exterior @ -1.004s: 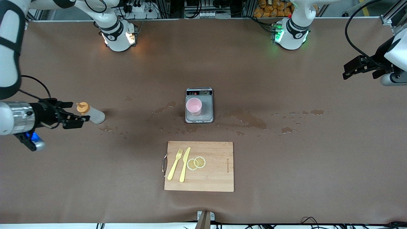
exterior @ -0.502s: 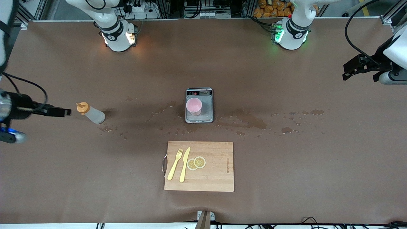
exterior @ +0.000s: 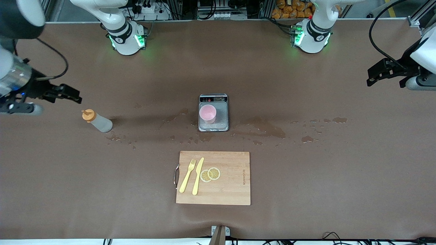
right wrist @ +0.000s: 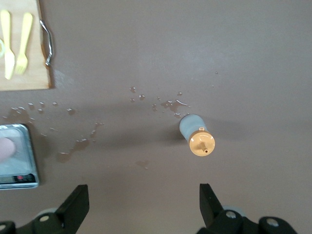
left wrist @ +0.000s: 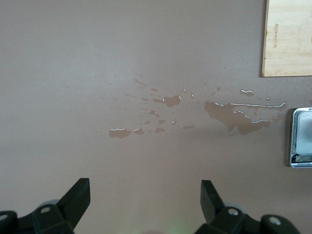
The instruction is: Add sauce to pink cup with both arms
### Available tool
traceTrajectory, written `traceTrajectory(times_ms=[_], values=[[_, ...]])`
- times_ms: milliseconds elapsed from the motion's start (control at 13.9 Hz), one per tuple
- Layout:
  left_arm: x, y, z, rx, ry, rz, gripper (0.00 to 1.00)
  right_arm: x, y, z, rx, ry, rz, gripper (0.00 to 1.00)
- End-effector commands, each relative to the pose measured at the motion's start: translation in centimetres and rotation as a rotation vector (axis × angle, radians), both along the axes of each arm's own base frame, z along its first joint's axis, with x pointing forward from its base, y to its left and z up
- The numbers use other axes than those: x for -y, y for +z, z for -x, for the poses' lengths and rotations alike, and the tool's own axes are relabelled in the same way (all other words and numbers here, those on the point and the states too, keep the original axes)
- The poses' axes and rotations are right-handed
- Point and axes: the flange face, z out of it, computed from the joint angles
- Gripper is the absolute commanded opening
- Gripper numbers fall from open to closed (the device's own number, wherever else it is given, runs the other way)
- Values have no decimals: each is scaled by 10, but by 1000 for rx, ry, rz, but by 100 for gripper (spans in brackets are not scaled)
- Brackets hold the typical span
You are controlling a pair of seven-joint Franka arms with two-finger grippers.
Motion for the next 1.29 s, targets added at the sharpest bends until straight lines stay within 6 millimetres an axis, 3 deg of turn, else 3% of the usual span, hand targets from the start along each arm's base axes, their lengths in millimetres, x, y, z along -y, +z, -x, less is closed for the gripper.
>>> traceTrajectory(times_ms=[0, 358, 645, 1219], values=[[-1, 5, 3, 14, -15, -5, 100, 2, 4, 4, 38, 25, 35, 100], [-1, 4, 2, 13, -14, -7, 100, 9, 19, -18, 76, 16, 47, 100], [-1, 4, 2, 13, -15, -6, 100, 11, 11, -23, 67, 31, 71, 100], [-2, 4, 2, 12, -13, -4, 100, 13, 17, -25, 76, 25, 71, 100]])
